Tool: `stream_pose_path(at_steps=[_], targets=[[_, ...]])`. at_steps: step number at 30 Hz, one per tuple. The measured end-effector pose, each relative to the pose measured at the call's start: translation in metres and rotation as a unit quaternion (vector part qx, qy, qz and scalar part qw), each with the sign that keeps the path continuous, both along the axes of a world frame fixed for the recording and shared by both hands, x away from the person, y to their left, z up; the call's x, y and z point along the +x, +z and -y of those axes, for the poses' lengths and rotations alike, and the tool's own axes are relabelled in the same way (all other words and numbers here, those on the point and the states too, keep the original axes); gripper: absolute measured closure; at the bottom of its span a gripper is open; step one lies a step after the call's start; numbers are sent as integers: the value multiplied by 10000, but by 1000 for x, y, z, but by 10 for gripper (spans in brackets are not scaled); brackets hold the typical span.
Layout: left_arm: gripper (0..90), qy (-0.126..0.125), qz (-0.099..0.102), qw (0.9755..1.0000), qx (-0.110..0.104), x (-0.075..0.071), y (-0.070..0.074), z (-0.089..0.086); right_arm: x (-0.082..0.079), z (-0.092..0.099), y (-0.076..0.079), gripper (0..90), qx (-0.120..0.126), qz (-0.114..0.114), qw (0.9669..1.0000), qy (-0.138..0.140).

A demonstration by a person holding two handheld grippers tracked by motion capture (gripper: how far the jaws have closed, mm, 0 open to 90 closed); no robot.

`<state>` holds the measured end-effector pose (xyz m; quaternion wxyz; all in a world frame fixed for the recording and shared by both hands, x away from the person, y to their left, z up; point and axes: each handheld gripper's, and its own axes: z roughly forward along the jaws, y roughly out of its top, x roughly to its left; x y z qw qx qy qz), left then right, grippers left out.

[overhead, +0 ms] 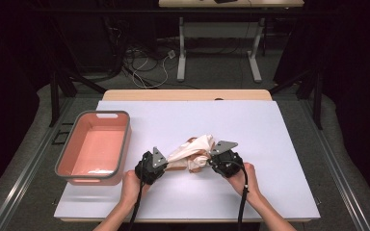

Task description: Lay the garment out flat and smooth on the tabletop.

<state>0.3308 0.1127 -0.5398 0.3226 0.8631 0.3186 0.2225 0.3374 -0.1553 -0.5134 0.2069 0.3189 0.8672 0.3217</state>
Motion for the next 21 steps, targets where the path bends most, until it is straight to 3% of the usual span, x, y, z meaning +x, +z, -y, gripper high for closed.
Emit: stream_pose_path(at_steps=[6, 11, 17, 21], targets=[[847, 138, 45, 9999, 12, 2, 1, -4, 3, 12, 2, 837, -156, 120, 9996, -226], [779, 110, -13, 9999, 11, 2, -1, -4, 11, 19, -6, 809, -326, -163, 9986, -392], [674, 25, -65, 10000, 17, 2, -1, -6, 8, 15, 2, 492, -255, -251, 9991, -206], [609, -69, -83, 9999, 15, 0, 0, -5, 1, 6, 7, 419, -123, -108, 9999, 50]])
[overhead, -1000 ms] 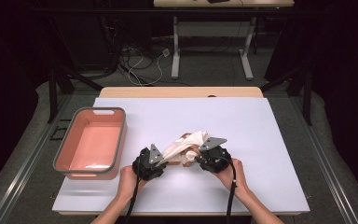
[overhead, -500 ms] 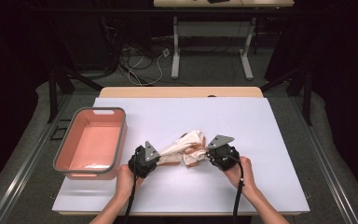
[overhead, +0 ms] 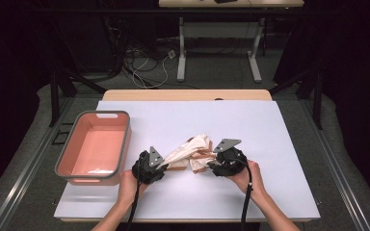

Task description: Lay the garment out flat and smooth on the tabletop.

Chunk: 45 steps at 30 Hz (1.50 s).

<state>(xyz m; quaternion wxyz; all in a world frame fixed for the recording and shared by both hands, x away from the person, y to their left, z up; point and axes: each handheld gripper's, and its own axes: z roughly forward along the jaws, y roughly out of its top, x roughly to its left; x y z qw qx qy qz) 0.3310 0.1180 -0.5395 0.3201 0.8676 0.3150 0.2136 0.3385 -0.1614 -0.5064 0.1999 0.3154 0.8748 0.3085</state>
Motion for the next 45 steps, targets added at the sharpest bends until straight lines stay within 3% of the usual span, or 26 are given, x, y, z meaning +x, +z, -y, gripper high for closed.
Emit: stream_pose_path(at_steps=[2, 5, 8, 10, 17, 28, 34, 40, 45], targets=[[574, -46, -21, 10000, -17, 0, 0, 1, -3, -7, 1, 429, -17, 99, 9999, 91], [563, -115, -59, 9999, -19, -1, -1, 3, -5, -17, -1, 555, -124, 219, 9996, 145], [635, -170, -58, 9998, 45, -1, -3, 5, -3, -18, -7, 719, -161, 142, 9996, 189], [699, -149, -47, 9999, 61, -1, -5, 6, -2, -17, -10, 773, -233, 74, 9995, 181], [802, 35, 15, 10000, 58, 2, -7, 4, -2, -7, -9, 815, -240, -11, 9997, 45], [820, 281, 73, 9995, 80, 4, -6, -1, 4, 10, -7, 818, -501, -97, 9983, -279], [758, 245, 43, 9996, 99, 4, -6, -1, 10, 14, -14, 788, -549, -309, 9976, -272], [520, 178, -3, 9998, 80, 2, -2, 0, 5, 7, -7, 503, -324, -281, 9990, -90], [359, 86, -4, 9999, -58, -1, 3, 0, -2, -5, -6, 398, -186, -57, 9997, 124]])
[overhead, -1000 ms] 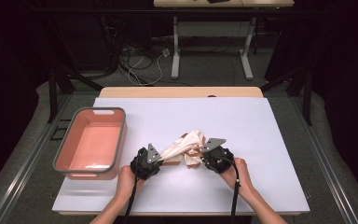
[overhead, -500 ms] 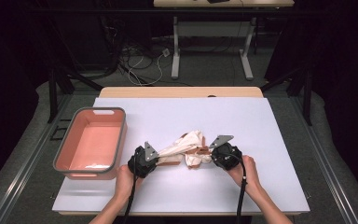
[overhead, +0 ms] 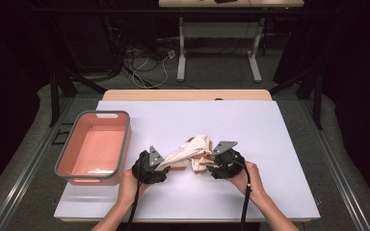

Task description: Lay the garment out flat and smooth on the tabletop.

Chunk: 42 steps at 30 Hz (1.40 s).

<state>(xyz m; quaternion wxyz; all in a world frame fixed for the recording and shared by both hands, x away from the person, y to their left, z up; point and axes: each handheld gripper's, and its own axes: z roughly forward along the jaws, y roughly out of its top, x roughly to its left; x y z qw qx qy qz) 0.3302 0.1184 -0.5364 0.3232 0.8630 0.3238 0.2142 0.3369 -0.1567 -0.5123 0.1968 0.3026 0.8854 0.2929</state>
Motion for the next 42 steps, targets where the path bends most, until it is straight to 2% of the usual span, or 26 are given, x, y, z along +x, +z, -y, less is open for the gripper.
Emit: stream_pose_path(at_steps=[2, 6, 7, 10, 12, 14, 16, 18, 21, 23, 27, 29, 32, 34, 36, 38, 40, 41, 42], targets=[[326, -76, -22, 9999, -64, -2, 2, 0, -1, -5, -2, 378, 61, 97, 9999, 27], [251, -275, -67, 9995, -134, -6, 4, 2, -1, -10, -2, 398, 157, 248, 9996, -1], [195, -306, -77, 9994, -125, -7, 5, 3, -1, -11, -3, 403, 166, 262, 9995, 26], [195, -359, -124, 9993, -71, -9, 4, 6, 1, -15, -7, 422, 73, 148, 9998, 94], [224, -382, -143, 9992, 22, -11, 3, 7, 3, -17, -13, 453, -71, 72, 9999, 97], [269, -319, -121, 9992, 224, -11, 1, 10, 5, -17, -19, 587, -194, 43, 9998, 79], [355, -254, -134, 9988, 401, -9, -4, 11, 6, -14, -19, 733, -188, 13, 9998, 46], [476, -184, -134, 9987, 461, -7, -10, 10, 5, -9, -15, 803, -165, -22, 9999, 47], [595, -112, -90, 9989, 440, -4, -13, 10, 3, -3, -9, 843, -150, -21, 9999, 81], [632, -77, 89, 9987, 487, -3, -16, 10, 1, 2, -6, 849, -243, -111, 9996, 87], [652, -33, 91, 9991, 416, -1, -19, 10, 4, 9, -5, 849, -408, -295, 9987, -6], [643, -39, 88, 9990, 432, -1, -18, 9, 6, 12, -6, 823, -426, -379, 9984, -70], [605, -60, 35, 9991, 407, -2, -16, 8, 8, 15, -5, 610, -275, -451, 9985, -117], [548, -99, -12, 9994, 331, -3, -13, 7, 8, 14, -1, 461, -140, -371, 9991, -151], [492, -101, -30, 9995, 301, -3, -9, 7, 7, 13, 1, 359, 103, -299, 9994, -130], [441, -132, -46, 9996, 257, -4, -6, 6, 8, 10, 2, 308, 214, -220, 9995, -120], [396, -128, -90, 9997, 192, -4, -4, 5, 12, 6, 0, 278, 215, -209, 9995, -103], [388, -123, -116, 9997, 172, -4, -4, 4, 15, 5, -2, 290, 220, -239, 9994, -109], [384, -135, -124, 9997, 184, -5, -3, 4, 17, 3, -5, 355, 217, -296, 9993, -99]])
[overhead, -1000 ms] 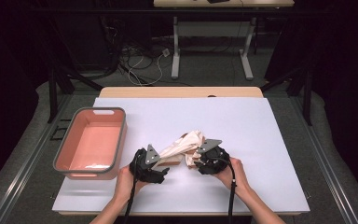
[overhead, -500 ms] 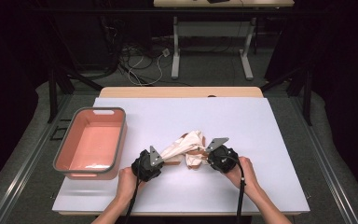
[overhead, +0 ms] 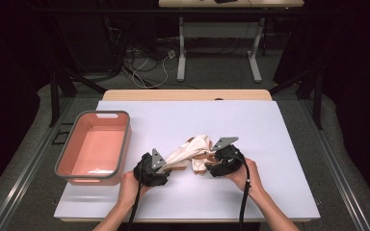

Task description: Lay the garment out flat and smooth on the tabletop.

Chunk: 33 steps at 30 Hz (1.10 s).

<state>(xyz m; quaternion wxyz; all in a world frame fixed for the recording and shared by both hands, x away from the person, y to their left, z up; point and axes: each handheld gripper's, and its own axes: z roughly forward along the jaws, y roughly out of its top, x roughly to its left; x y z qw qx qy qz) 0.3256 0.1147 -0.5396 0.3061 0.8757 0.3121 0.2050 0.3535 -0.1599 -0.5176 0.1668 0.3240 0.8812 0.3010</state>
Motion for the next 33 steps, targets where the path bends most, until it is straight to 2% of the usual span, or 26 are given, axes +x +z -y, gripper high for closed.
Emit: stream_pose_path(at_steps=[2, 4, 9, 12, 14, 17, 18, 20, 21, 23, 25, 28, 30, 33], targets=[[380, -11, -12, 10000, 9, -1, 0, -1, 1, -3, -5, 548, -135, -62, 9999, 43], [396, -24, -21, 10000, -4, -2, 2, -2, -3, -5, -6, 687, -241, -8, 9996, 116], [441, -6, -7, 10000, -2, -3, 4, -4, -18, -8, 4, 812, -171, 65, 9994, 290], [454, -13, 25, 10000, -19, -5, 6, -5, -25, -11, 6, 825, -121, -57, 9988, 463], [456, -16, 34, 10000, -15, -6, 7, -6, -28, -16, 4, 826, -62, -200, 9978, 634], [455, -40, 7, 10000, -18, -7, 7, -6, -34, -26, -1, 814, -134, -445, 9946, 933], [452, -50, 0, 10000, -27, -7, 7, -6, -35, -30, -2, 778, -201, -498, 9932, 1037], [441, -63, -7, 10000, -47, -7, 7, -6, -36, -34, -5, 638, -245, -549, 9923, 1083], [430, -83, -11, 10000, -54, -7, 7, -6, -35, -33, -4, 570, -232, -503, 9933, 1019], [401, -202, -9, 9998, -80, -7, 7, -6, -32, -29, 0, 447, -46, -393, 9957, 839], [378, -247, 25, 9996, -116, -8, 8, -5, -28, -21, 7, 414, 236, -327, 9961, 779], [356, -265, -15, 9996, -94, -7, 6, -3, -26, -12, 14, 401, 451, -235, 9963, 693], [353, -260, -55, 9996, -27, -7, 5, -2, -24, -9, 14, 419, 427, -127, 9974, 565], [395, -165, -90, 9998, 37, -5, 1, -1, -18, -3, 10, 442, 397, -109, 9983, 422]])
